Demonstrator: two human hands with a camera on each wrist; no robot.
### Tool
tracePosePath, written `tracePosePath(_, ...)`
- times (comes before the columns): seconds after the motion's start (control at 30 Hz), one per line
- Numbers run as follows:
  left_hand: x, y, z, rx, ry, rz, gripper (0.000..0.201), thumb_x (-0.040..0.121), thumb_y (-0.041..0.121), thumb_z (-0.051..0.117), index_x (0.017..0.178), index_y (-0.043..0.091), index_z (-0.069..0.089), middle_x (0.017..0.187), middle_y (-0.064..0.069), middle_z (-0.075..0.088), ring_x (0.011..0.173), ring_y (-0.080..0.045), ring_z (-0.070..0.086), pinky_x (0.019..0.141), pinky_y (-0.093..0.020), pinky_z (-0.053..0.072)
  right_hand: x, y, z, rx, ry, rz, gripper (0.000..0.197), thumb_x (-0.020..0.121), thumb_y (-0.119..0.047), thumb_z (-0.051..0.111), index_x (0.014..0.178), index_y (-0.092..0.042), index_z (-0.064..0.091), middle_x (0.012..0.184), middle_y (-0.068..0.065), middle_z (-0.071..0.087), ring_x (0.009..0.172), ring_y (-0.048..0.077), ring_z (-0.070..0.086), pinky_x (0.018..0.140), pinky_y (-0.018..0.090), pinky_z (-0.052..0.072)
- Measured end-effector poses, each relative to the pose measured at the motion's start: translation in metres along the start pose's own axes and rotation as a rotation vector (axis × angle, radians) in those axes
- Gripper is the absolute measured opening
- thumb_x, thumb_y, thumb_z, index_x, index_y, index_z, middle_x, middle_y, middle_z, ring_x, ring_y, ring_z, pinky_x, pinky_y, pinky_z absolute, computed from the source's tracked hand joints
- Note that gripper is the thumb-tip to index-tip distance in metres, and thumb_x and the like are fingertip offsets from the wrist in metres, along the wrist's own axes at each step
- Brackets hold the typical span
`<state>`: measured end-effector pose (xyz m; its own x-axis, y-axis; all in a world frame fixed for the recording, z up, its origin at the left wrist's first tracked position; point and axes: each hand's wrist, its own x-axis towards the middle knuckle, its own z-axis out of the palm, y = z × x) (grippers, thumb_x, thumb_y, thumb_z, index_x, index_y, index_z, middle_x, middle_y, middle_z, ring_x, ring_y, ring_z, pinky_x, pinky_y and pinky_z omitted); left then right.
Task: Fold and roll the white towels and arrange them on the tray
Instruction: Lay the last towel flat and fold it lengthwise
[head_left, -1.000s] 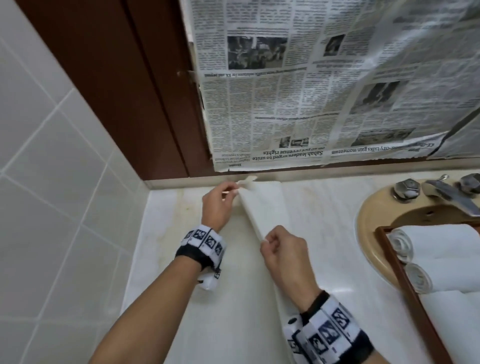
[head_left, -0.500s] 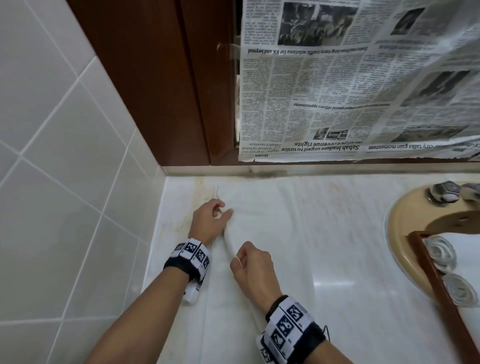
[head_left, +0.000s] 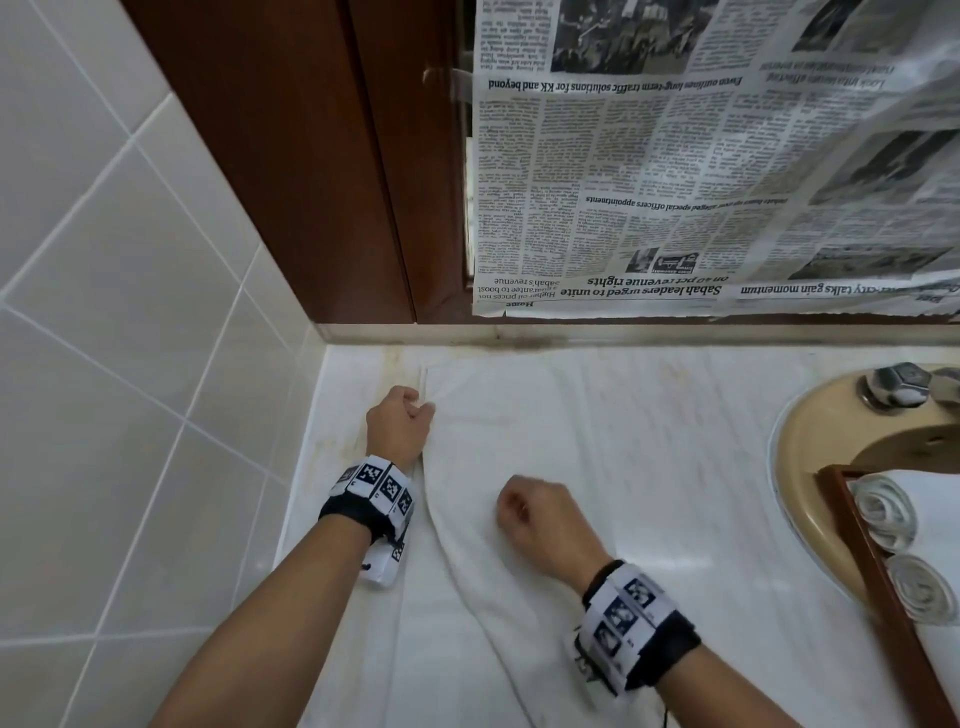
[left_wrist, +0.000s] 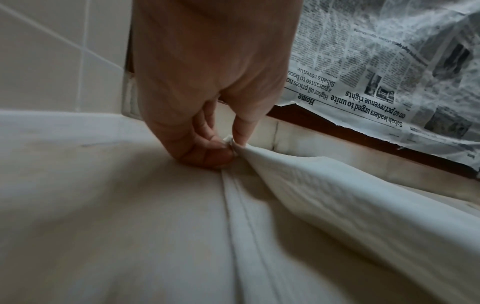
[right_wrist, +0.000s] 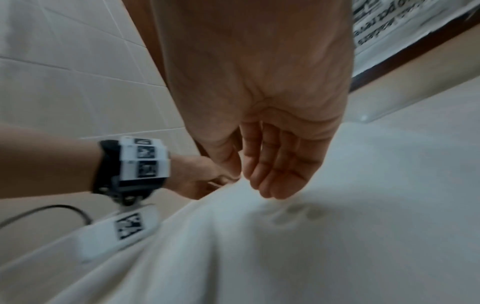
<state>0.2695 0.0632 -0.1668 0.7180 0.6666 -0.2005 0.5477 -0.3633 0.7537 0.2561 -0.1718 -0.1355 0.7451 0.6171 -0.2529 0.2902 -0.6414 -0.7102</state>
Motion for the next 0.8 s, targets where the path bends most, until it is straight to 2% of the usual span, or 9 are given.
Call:
tracePosePath(0.1,0.010,0.006,-0.001,0.041,0.006,-0.020,0.015,0.094,0.022,0.065,0.102,0.011,0.071,0.093,-0.004,0.067,0.092,-0.020,0.059,0.078,-0.020,0.038,0.031,0.028,-0.031,-0.089,0.169,0.014,0.008,0.090,-0.019,0.057,0.089,-0.013,0.063,0.089,0.002,0.063,0.081,0.022,0.059,0.072,0.035,0.048)
tracePosePath(0.2,0.016,0.011,0.000,0.109,0.035,-0.089,0.013,0.094,0.020,0.060,0.097,0.013,0.070,0.098,-0.007,0.068,0.086,-0.021,0.056,0.073,-0.023,0.039,0.063,0.052,-0.050,-0.160,0.335,0.066,0.023,0.095,-0.021,0.057,0.113,-0.008,0.061,0.113,0.011,0.057,0.104,0.029,0.053,0.082,0.037,0.044)
tracePosePath(0.27,0.017,0.012,0.000,0.119,0.028,-0.116,0.014,0.093,0.016,0.056,0.097,0.011,0.068,0.099,-0.009,0.067,0.084,-0.023,0.057,0.071,-0.025,0.041,0.080,0.064,-0.060,-0.136,0.383,0.191,0.038,0.097,-0.024,0.056,0.129,-0.005,0.053,0.129,0.015,0.049,0.119,0.033,0.046,0.094,0.042,0.042)
tracePosePath(0.33,0.019,0.012,0.002,0.115,0.016,-0.112,0.013,0.091,0.013,0.054,0.095,0.008,0.066,0.096,-0.009,0.065,0.085,-0.026,0.059,0.070,-0.027,0.043,0.094,0.073,-0.063,-0.087,0.391,0.306,0.044,0.099,-0.028,0.054,0.134,-0.002,0.050,0.133,0.018,0.045,0.122,0.036,0.045,0.099,0.044,0.041)
tracePosePath(0.47,0.026,0.015,0.004,0.152,0.045,-0.041,0.015,0.092,0.018,0.059,0.094,0.005,0.067,0.091,-0.010,0.067,0.088,-0.025,0.059,0.073,-0.030,0.046,0.110,0.075,-0.061,-0.057,0.383,0.350,0.032,0.098,-0.027,0.055,0.118,-0.002,0.058,0.116,0.016,0.054,0.108,0.035,0.053,0.092,0.042,0.045)
tracePosePath(0.57,0.029,0.019,0.006,0.219,0.071,0.009,0.012,0.093,0.013,0.057,0.093,0.007,0.067,0.090,-0.009,0.067,0.085,-0.025,0.058,0.073,-0.030,0.045,0.115,0.072,-0.059,-0.041,0.378,0.344,0.021,0.095,-0.022,0.057,0.106,-0.004,0.060,0.105,0.012,0.059,0.099,0.033,0.056,0.087,0.041,0.047)
tracePosePath(0.7,0.034,0.021,0.005,0.155,0.088,-0.062,0.016,0.091,0.008,0.053,0.092,0.011,0.068,0.094,-0.010,0.067,0.085,-0.024,0.052,0.073,-0.027,0.040,0.117,0.075,-0.067,0.178,0.466,0.430,0.013,0.088,-0.020,0.068,0.095,-0.011,0.062,0.091,0.006,0.064,0.091,0.028,0.062,0.084,0.040,0.052)
tracePosePath(0.8,0.038,0.019,0.006,0.134,0.083,-0.074,0.018,0.089,0.008,0.052,0.094,0.014,0.069,0.097,-0.010,0.069,0.090,-0.025,0.055,0.074,-0.027,0.040,0.118,0.075,-0.071,0.237,0.476,0.470,0.014,0.085,-0.023,0.072,0.087,-0.016,0.060,0.093,0.007,0.067,0.086,0.026,0.064,0.078,0.035,0.053)
